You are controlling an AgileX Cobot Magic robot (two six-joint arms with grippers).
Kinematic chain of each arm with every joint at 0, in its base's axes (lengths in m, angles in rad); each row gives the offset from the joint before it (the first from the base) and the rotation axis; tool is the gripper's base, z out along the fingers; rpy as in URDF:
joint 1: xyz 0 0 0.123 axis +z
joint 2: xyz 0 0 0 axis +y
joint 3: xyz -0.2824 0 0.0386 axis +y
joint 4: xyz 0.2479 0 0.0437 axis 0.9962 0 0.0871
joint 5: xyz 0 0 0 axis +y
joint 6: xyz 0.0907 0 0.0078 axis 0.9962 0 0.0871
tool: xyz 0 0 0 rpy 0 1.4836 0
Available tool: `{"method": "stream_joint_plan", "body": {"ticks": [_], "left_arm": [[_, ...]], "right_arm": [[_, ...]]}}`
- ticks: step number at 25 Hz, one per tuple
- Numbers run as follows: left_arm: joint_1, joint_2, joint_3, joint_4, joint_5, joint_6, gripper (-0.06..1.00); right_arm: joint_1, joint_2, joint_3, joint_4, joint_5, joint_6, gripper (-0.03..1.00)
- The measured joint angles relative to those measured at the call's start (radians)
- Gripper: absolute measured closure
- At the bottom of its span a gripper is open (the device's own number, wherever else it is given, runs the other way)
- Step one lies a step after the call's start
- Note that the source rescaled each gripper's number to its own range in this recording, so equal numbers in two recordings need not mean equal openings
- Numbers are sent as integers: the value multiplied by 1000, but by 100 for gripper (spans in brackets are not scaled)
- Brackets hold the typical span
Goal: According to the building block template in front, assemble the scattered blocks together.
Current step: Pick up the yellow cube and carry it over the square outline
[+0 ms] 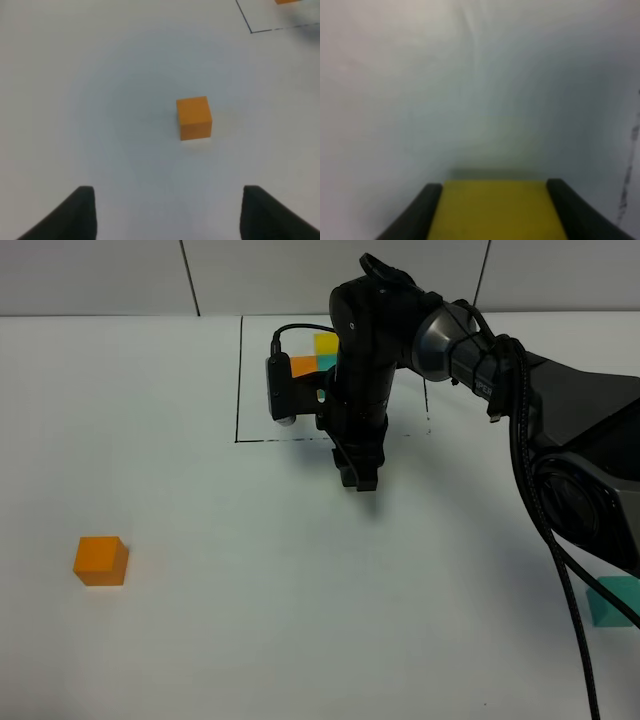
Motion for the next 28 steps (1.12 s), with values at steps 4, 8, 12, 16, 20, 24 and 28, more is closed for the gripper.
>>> {"method": "stream_joint_plan", "body": {"ticks": [4, 8, 12, 16, 20, 24, 28], "left_arm": [[0, 0, 0, 0, 0, 0, 55], [0, 0, 0, 0, 0, 0, 55], [0, 0, 0, 0, 0, 0, 55], [0, 0, 0, 0, 0, 0, 55], [0, 0, 0, 0, 0, 0, 55], [0, 0, 0, 0, 0, 0, 55], [0, 0, 0, 0, 0, 0, 55]], "right_arm": [[-17, 17, -1, 1, 10, 1, 96], [-26, 17, -3, 7, 5, 27, 96], [-29, 17, -3, 28, 2, 57, 96], [-33, 25, -3, 56, -2, 61, 96], [-34, 42, -6, 67, -13, 69, 96], [-35, 48, -11, 72, -13, 90, 96], [-35, 48, -11, 74, -13, 112, 96]]}}
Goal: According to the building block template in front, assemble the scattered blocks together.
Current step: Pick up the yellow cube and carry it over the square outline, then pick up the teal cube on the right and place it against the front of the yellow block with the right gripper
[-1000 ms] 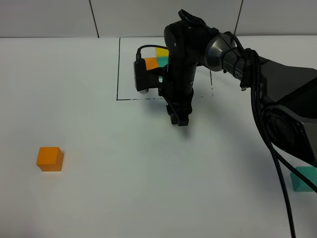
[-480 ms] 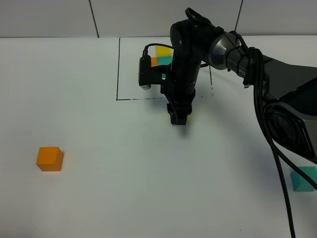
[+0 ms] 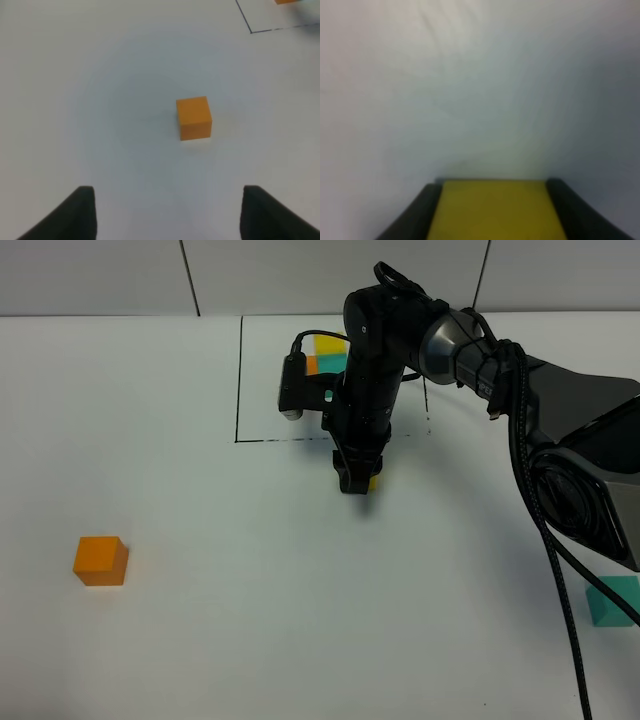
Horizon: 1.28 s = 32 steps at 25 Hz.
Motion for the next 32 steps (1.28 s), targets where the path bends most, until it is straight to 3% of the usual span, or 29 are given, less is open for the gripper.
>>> {"method": "stream_joint_plan", "body": {"ticks": [11, 13, 18, 20, 26, 30, 32], "left_arm": [[0, 0, 0, 0, 0, 0, 55], [0, 0, 0, 0, 0, 0, 55], [0, 0, 0, 0, 0, 0, 55], [0, 0, 0, 0, 0, 0, 55], [0, 0, 0, 0, 0, 0, 55], [0, 0, 0, 0, 0, 0, 55], [0, 0, 0, 0, 0, 0, 55]], "right_arm": [[0, 0, -1, -1, -3, 28, 93], [0, -5, -1, -4, -3, 43, 77], [0, -32, 2, -56, 11, 70, 13], [0, -61, 2, -85, 17, 115, 3], [-33, -198, 93, -131, 18, 386, -3], [-103, -353, 322, -142, 13, 503, -3], [-137, -456, 484, -146, -42, 584, -3]]}}
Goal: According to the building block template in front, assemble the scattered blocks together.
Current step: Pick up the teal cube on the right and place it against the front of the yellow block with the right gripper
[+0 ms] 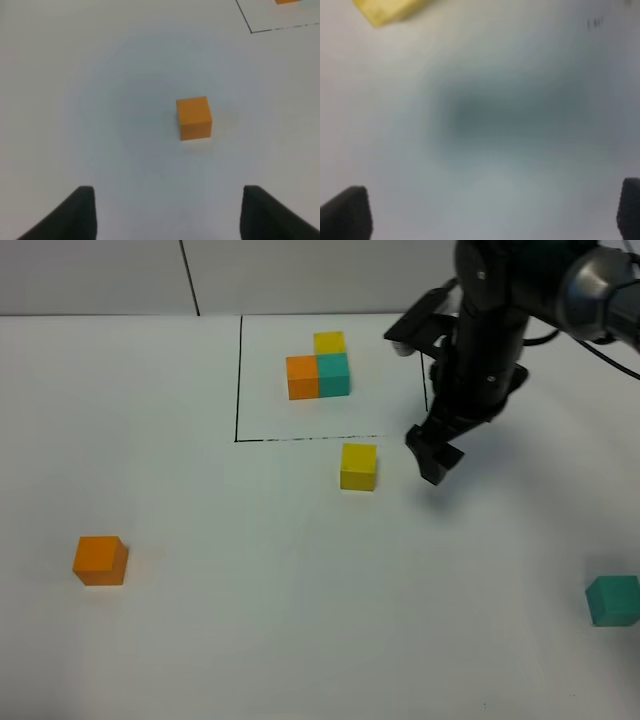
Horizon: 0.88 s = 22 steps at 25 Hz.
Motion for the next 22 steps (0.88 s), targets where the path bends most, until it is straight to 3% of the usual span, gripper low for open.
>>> {"method": "stream_joint_plan", "body": {"ticks": [5, 9, 16, 22], "left_arm": [[0, 0, 0, 0, 0, 0, 55], [0, 0, 0, 0, 0, 0, 55], [0, 0, 0, 0, 0, 0, 55], [0, 0, 0, 0, 0, 0, 55]], "right_arm": [[-116, -322, 485, 2, -298, 249, -3], [-227, -535, 763, 0, -378, 359, -3], [-365, -656, 998, 64, -494, 389, -3], [-375, -613, 1061, 134, -598, 356, -3]]}}
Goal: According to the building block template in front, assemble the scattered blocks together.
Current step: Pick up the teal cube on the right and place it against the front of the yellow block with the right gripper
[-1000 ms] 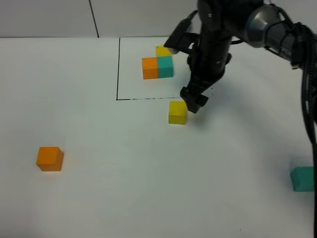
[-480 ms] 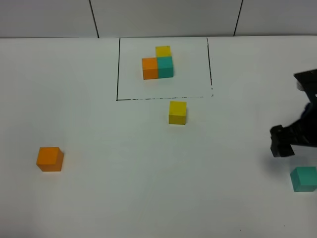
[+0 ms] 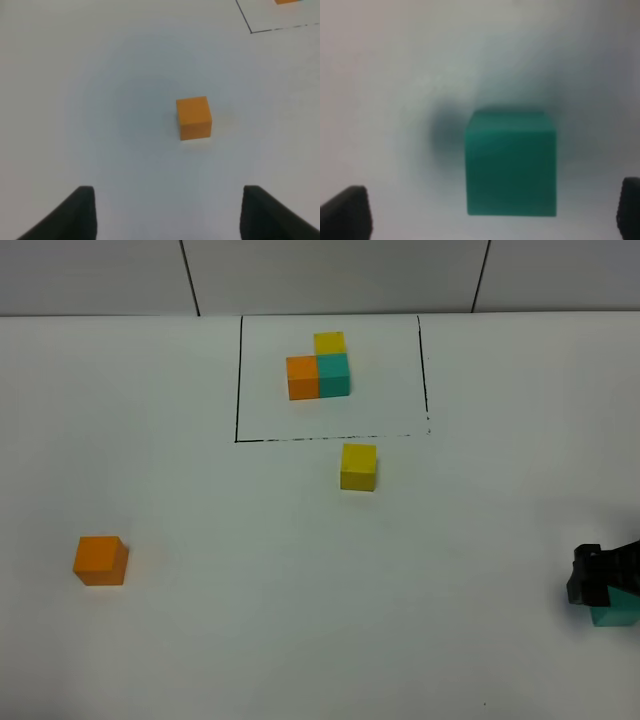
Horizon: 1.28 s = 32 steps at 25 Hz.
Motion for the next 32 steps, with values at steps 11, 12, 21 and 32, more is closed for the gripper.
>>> {"method": "stream_joint_plan", "body": {"ticks": [11, 12, 21, 32], "left_arm": [[0, 0, 0, 0, 0, 0, 55], [0, 0, 0, 0, 0, 0, 55], [0, 0, 0, 0, 0, 0, 55], [0, 0, 0, 0, 0, 0, 55]], "right_arm": [[0, 200, 1, 24, -133, -16, 19], [0, 211, 1, 25, -138, -16, 25], [1, 219, -5, 25, -94, -7, 95], [328, 146, -226, 1, 89, 360, 95]]}}
